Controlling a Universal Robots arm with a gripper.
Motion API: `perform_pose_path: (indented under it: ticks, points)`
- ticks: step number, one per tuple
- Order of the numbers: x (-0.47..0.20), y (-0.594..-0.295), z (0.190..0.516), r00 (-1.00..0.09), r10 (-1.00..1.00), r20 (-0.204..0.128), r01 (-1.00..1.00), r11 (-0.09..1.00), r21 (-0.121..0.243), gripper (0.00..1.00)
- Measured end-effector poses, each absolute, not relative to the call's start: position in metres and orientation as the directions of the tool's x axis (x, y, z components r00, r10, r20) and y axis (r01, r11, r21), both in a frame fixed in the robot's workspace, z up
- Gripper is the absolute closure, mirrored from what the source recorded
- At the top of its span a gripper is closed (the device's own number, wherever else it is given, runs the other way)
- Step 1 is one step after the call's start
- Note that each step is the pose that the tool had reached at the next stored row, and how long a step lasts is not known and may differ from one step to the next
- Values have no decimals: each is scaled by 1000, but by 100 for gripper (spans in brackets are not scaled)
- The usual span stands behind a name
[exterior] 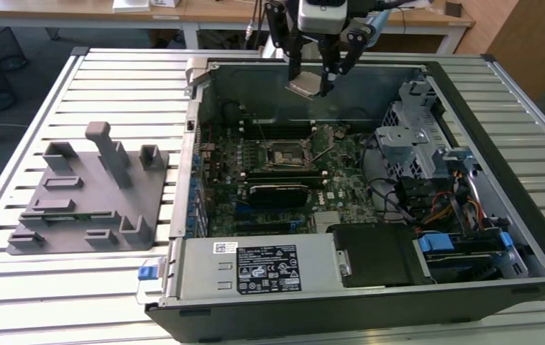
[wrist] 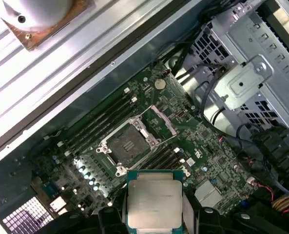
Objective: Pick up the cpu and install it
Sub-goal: 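Place the cpu into insertion slot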
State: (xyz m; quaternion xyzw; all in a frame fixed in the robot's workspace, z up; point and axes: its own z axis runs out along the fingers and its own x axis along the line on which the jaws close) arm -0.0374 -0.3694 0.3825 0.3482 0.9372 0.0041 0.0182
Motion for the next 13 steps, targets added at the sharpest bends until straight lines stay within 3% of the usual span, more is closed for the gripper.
perform_pose_path:
  ticks: [13]
  points:
    - [-37,-369,379,-600,800,-31,799,600,20,46]
